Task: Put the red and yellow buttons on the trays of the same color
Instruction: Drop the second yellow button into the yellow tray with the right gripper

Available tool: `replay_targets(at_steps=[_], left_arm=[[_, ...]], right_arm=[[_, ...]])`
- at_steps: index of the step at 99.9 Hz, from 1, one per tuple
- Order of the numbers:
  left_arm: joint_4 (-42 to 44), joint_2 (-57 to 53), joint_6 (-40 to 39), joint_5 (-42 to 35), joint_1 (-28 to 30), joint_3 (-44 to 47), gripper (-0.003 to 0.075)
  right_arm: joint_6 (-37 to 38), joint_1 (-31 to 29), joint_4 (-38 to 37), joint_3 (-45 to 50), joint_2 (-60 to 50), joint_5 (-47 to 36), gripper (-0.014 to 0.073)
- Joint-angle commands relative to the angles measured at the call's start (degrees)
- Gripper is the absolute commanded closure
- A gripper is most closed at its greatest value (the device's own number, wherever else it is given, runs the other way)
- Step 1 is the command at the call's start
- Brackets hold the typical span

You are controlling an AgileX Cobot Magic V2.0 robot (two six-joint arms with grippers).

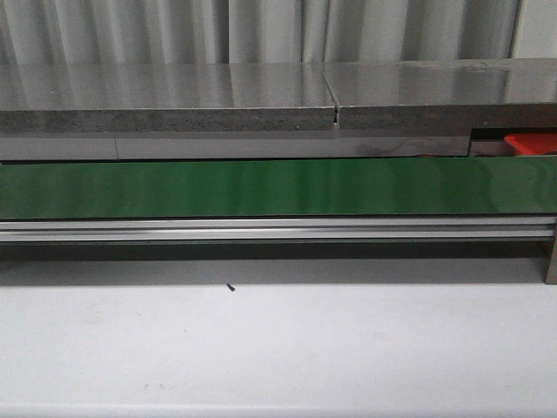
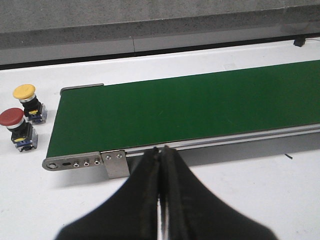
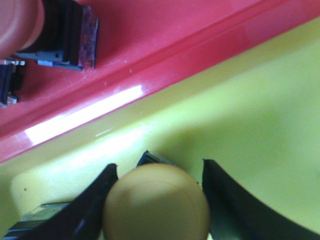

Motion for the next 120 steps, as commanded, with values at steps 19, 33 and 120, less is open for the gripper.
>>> replay_targets(at_steps=[19, 33, 120], left_arm=[[-0.95, 0.24, -0.24, -3.92, -0.42, -1.57, 0.0739], [-0.95, 0.24, -0.24, -3.92, -0.42, -1.57, 0.0739], [-0.95, 0.24, -0.24, -3.92, -0.42, -1.57, 0.0739]], right_arm=[[-0.55, -0.29, 1.91, -0.95, -3.23, -0.63, 0.0324], [-0.55, -0.18, 2.37, -0.95, -3.23, 0.35, 0.0324], [-0.55, -0.18, 3.16, -0.88, -7.86, -2.43, 0.0060]])
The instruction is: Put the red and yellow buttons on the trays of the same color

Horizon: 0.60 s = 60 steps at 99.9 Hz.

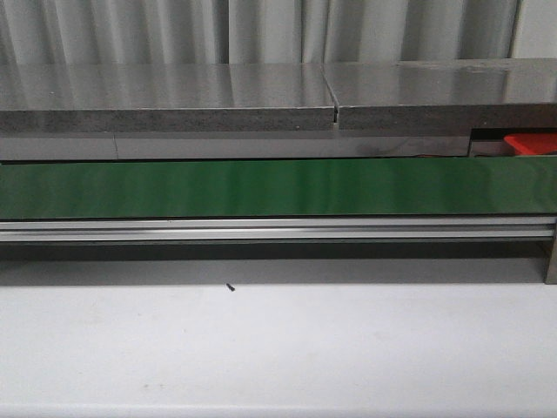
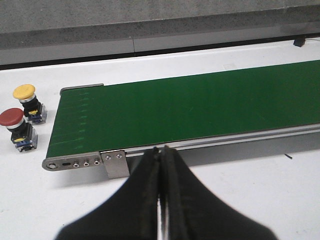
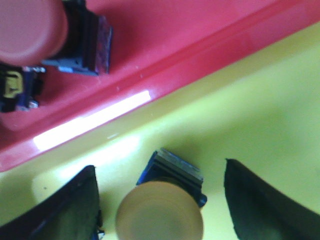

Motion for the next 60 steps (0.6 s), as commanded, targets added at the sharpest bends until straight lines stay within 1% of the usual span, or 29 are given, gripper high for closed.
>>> replay_targets(at_steps=[1, 15, 27, 44, 60], left_arm=[[-0.95, 0.24, -0.24, -3.92, -0.42, -1.57, 0.0739], [-0.95, 0.24, -0.24, -3.92, -0.42, -1.57, 0.0739], [-0.95, 0.24, -0.24, -3.92, -0.42, -1.57, 0.0739], [-0.95, 0.24, -0.24, -3.92, -0.42, -1.57, 0.0739], [-0.95, 0.24, -0.24, -3.92, -0.42, -1.57, 0.0739]], right_arm=[[-0.55, -0.18, 1.30, -1.10, -5.51, -2.52, 0.0060], [-0.60, 0.30, 2.48, -1.10, -10.29, -3.33, 0.0062], [-2.05, 3.17, 2.63, -1.10, -15.40, -4.18, 0.0062], [-5.27, 11.86, 2.63, 0.01, -23.47, -5.58, 0.0062], [-7.28, 20.42, 2.57, 5.74, -31.71, -8.23, 0.0064]])
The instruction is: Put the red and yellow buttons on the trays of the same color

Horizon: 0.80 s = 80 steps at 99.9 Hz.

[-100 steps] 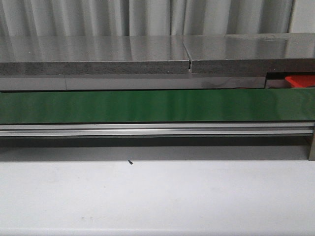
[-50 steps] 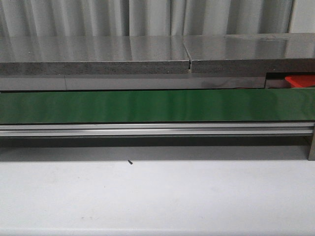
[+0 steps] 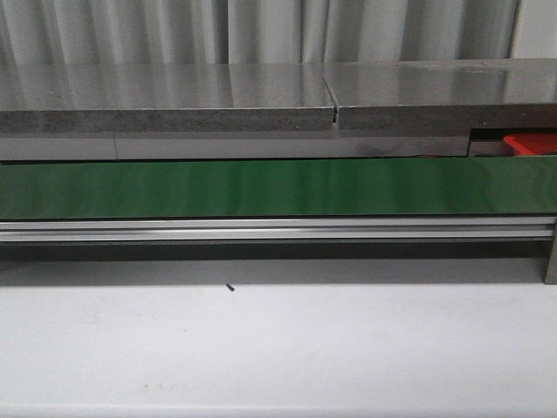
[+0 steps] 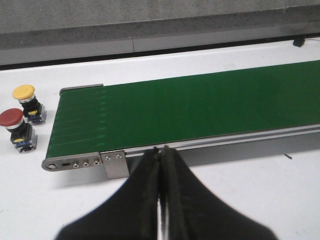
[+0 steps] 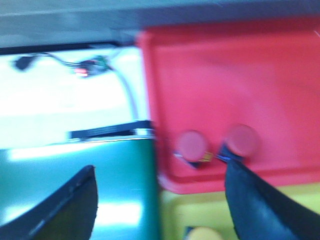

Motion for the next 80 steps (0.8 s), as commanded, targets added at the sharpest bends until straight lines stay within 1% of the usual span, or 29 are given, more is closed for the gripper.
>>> replay_targets(at_steps=[1, 12, 21, 36, 44, 54, 61, 75, 80], left_arm=[[-0.95, 0.24, -0.24, -3.92, -0.42, -1.57, 0.0739], [-0.95, 0.24, -0.24, -3.92, -0.42, -1.57, 0.0739], [-0.95, 0.24, -0.24, -3.92, -0.42, -1.57, 0.0739], [-0.95, 0.24, -0.24, -3.92, -0.42, -1.57, 0.0739], [-0.95, 0.24, -0.24, -3.92, -0.42, -1.57, 0.0739], [-0.95, 0.24, -0.24, -3.92, -0.42, -1.57, 0.0739], [-0.95, 0.24, -0.24, -3.92, -0.42, -1.57, 0.0739], [-0.95, 0.24, -0.24, -4.04, -0.42, -1.57, 0.0739], [-0.95, 0.24, -0.24, -4.04, -0.42, -1.57, 0.0739]], right_arm=[[-1.78, 3.55, 0.74, 1.90, -6.99, -4.34, 0.0064], [-2.15, 8.21, 0.42, 7.99, -13.55, -6.67, 0.0064], [-2.15, 10.67, -0.02, 13.50, -18.53, -7.24, 0.0064], [-2.21, 11.83, -0.14, 22.12, -26.98, -6.98, 0.0065], [-2.72, 11.83, -0.19, 25.82, -30.94, -6.38, 0.0096], [-3.06, 11.83, -0.61, 29.73, -35.84, -5.46, 0.0203], [-3.06, 11.83, -0.61, 31.90, -38.37, -5.03, 0.0315], [-3.06, 11.83, -0.61, 34.10, -41.88, -4.63, 0.0574], [-3.06, 11.83, -0.61, 34.16, -42.37, -4.63, 0.0644]])
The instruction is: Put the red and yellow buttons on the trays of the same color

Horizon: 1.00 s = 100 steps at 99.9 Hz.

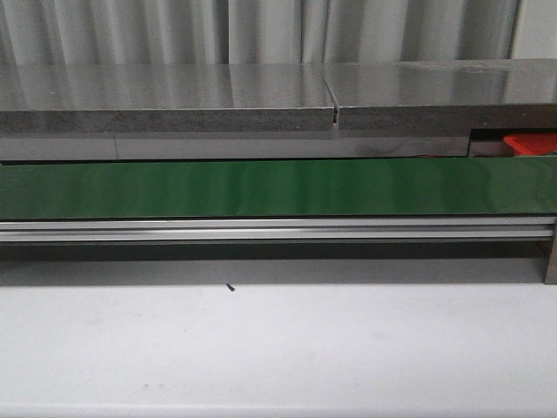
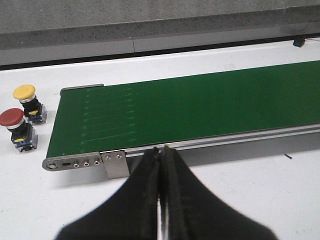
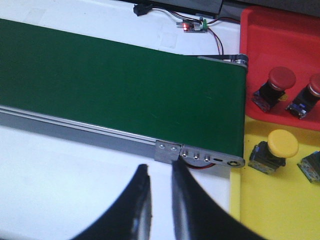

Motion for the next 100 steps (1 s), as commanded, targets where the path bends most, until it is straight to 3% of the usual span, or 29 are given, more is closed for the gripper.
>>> replay_targets(at_steps=[1, 100], left_arm=[[-0.95, 0.24, -0.24, -4.04, -0.42, -1.57, 0.0739], [-0.95, 1.60, -2.90, -6.91, 0.06, -3.64, 0.0732]], right_arm=[[-0.65, 0.14, 0.38, -1.23, -1.39, -3.21, 0.0653], [-0.65, 0.14, 0.38, -1.23, -1.65, -3.28, 0.0661]])
